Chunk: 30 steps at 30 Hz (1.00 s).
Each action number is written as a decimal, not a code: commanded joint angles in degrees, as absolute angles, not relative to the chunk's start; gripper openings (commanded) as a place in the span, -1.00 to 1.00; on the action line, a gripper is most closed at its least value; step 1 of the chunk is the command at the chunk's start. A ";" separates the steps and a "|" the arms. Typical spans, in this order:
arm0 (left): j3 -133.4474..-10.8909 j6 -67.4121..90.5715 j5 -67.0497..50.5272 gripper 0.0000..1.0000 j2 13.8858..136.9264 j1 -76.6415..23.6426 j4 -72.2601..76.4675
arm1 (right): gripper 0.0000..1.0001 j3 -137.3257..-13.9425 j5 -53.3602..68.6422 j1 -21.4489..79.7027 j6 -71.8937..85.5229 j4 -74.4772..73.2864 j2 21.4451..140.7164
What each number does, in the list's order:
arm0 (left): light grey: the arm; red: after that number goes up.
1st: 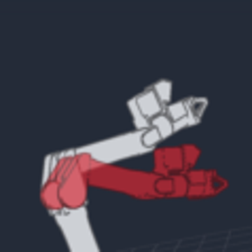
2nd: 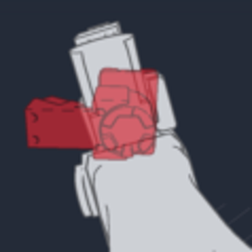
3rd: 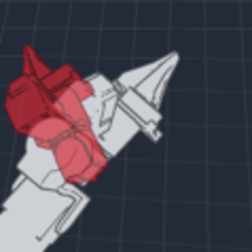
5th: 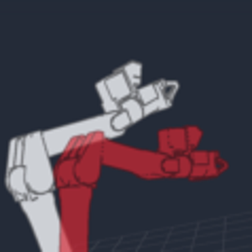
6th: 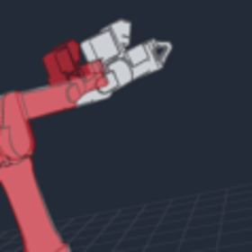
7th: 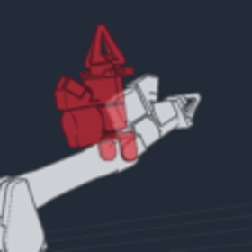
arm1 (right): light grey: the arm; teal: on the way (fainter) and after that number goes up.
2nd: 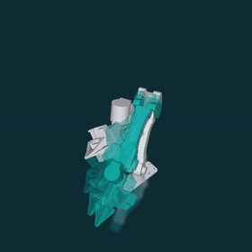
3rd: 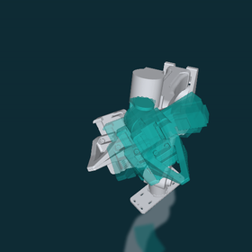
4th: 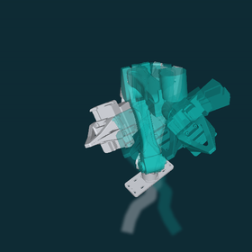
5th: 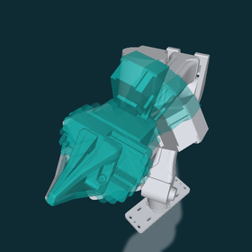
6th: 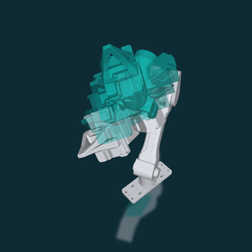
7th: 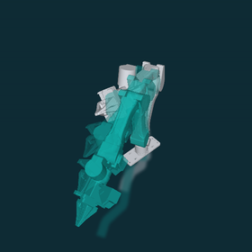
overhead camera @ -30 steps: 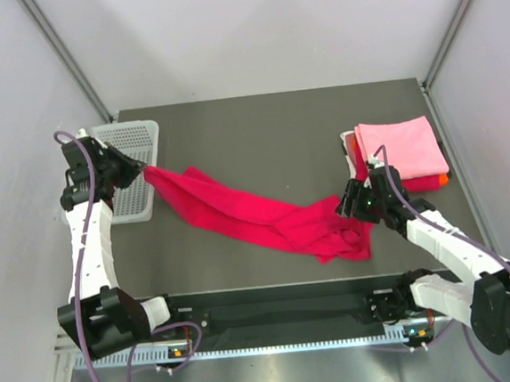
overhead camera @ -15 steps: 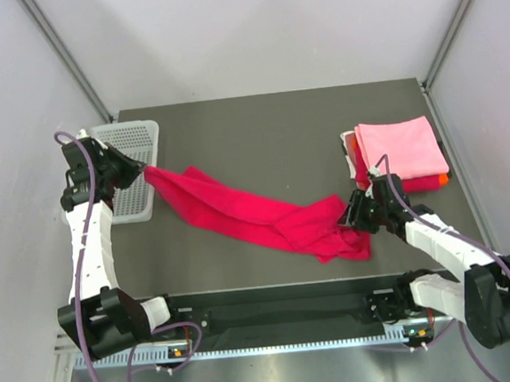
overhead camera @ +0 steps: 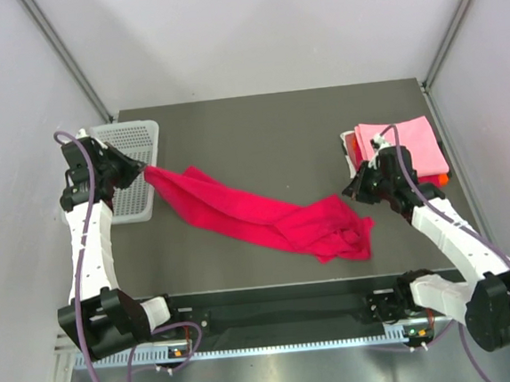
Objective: Fold and stack the t-shirts
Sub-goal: Flatten the tshirt out
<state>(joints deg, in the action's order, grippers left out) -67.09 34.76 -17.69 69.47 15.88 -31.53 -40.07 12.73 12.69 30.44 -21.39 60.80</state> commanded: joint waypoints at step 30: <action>-68.29 34.89 -18.72 -1.00 66.44 16.08 -29.79 | 0.12 -19.95 23.29 14.77 38.58 -14.69 49.65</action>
